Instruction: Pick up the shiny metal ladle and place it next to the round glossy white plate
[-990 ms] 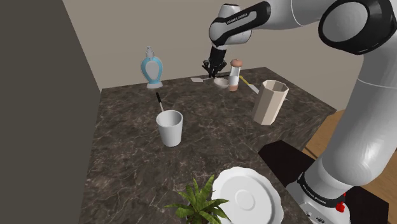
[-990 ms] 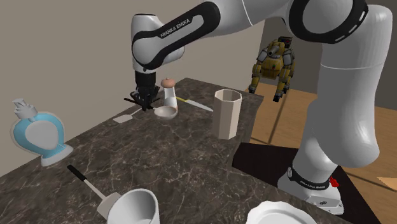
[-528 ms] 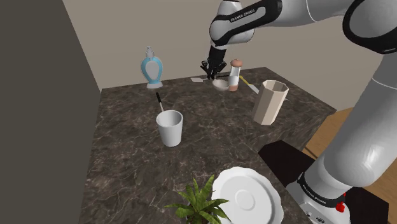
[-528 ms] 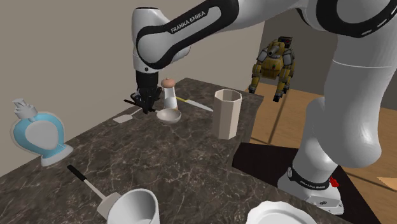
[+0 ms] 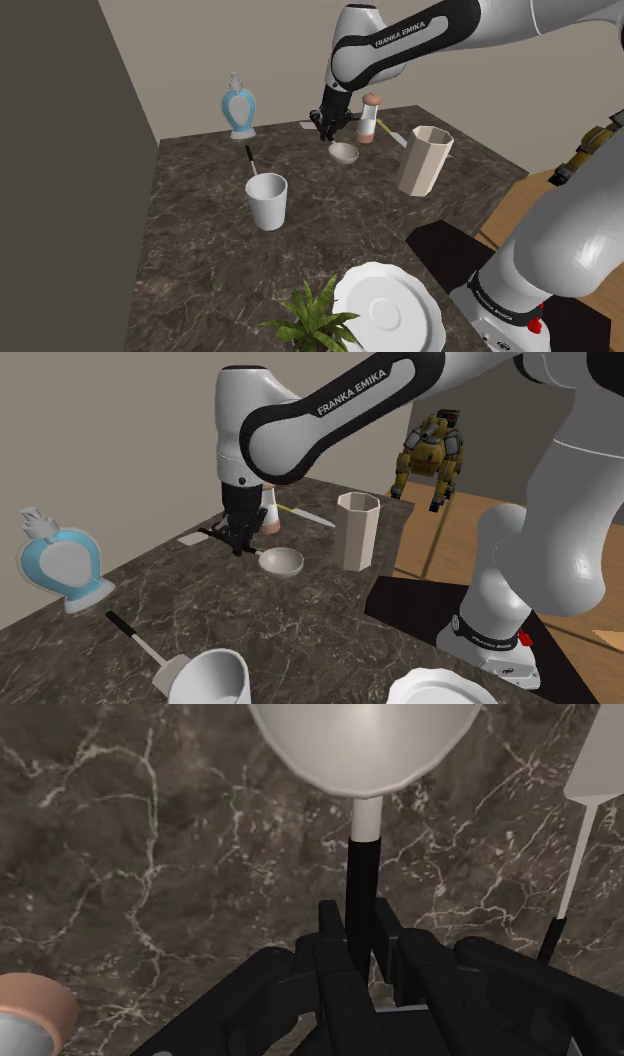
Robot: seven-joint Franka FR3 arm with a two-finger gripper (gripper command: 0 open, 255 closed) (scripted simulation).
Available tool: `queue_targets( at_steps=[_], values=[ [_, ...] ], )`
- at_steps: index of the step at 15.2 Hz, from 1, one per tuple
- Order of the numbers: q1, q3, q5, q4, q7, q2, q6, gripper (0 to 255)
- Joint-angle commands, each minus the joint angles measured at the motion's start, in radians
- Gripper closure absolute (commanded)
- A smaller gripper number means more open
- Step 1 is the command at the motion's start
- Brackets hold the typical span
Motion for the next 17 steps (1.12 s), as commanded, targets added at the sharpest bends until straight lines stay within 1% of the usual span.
queue_targets(
  at_steps=[1,9,17],
  values=[
    [0.019,0.023,-0.004,-0.049,0.046,-0.045,0.006,255],
    [0.096,0.132,0.003,-0.198,0.225,-0.189,0.015,255],
    [0.181,0.264,0.035,-0.273,0.416,-0.283,0.002,255]
  ],
)
